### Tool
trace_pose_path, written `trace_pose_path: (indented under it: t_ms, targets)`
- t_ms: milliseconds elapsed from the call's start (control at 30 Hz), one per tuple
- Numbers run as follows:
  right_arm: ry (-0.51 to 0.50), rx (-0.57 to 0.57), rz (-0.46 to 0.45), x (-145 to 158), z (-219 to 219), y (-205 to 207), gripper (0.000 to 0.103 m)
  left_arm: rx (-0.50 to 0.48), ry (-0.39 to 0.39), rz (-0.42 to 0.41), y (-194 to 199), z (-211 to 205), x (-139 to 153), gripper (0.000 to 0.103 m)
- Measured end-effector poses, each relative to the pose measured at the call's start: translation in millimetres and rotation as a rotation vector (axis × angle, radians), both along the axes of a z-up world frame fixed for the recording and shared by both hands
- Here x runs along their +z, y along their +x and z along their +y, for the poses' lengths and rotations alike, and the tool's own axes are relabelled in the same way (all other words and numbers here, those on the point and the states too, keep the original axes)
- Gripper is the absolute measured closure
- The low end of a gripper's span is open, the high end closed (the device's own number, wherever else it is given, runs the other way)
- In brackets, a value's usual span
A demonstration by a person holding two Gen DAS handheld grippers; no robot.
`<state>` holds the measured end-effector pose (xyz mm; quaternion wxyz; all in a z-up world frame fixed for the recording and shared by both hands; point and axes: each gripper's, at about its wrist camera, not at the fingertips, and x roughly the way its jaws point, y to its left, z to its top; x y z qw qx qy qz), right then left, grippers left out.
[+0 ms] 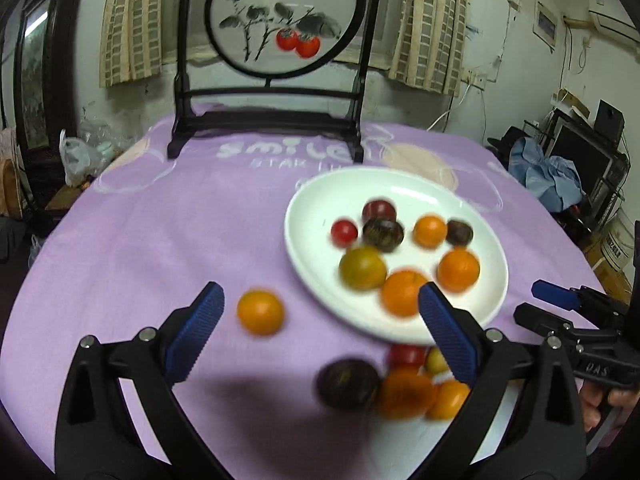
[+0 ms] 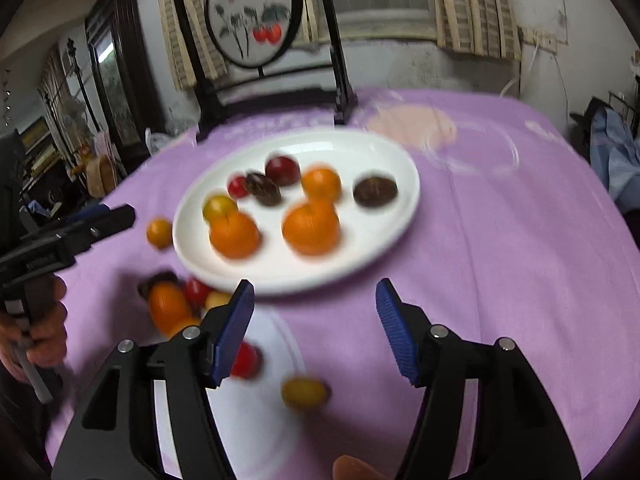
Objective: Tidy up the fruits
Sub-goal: 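Carry the mangosteen and tomato onto the white plate and release both, then withdraw both open tools back toward the fruit pile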
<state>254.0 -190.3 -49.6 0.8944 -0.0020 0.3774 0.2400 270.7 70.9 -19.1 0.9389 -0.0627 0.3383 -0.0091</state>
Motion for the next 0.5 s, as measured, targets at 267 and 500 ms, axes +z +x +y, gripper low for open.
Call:
trace_pose_path:
  t_ms: [267, 500]
  targets:
    - [-0.108, 0.036, 0.038, -13.6, 6.0, -18.5, 0.040, 0.024, 0.018, 0.036, -19.6, 17.4, -10.5, 0.003]
    - [-0.182, 0.087, 0.066, -25.8, 15.0, -25.3, 0.053, 0.055, -0.005, 0.042, -22.7, 29.9, -9.0, 0.003]
